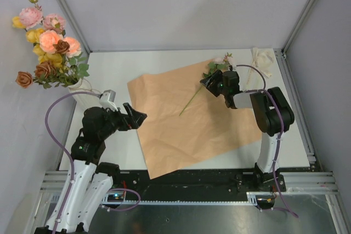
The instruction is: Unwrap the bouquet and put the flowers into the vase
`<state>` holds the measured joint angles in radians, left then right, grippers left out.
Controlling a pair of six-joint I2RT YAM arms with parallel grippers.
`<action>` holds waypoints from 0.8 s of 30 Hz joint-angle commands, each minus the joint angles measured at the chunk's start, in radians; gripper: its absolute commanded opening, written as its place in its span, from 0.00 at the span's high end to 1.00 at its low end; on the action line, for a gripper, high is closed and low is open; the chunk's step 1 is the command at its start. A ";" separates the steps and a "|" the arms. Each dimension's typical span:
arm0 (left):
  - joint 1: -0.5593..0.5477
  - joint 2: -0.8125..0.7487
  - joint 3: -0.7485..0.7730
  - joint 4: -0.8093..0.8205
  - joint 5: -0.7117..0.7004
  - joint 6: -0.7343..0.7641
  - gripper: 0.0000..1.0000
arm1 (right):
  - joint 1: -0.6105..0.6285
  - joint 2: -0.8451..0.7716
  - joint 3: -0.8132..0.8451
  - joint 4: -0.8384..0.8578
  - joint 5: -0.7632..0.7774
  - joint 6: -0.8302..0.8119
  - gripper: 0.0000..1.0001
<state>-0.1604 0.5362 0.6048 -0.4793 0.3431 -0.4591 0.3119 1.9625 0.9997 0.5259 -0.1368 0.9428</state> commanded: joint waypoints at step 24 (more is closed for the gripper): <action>-0.001 -0.013 0.004 0.002 -0.001 0.011 0.00 | -0.007 0.189 0.224 -0.102 0.059 0.134 0.44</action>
<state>-0.1604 0.5274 0.6048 -0.4824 0.3431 -0.4606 0.3035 2.1323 1.1797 0.4671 -0.1196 1.0588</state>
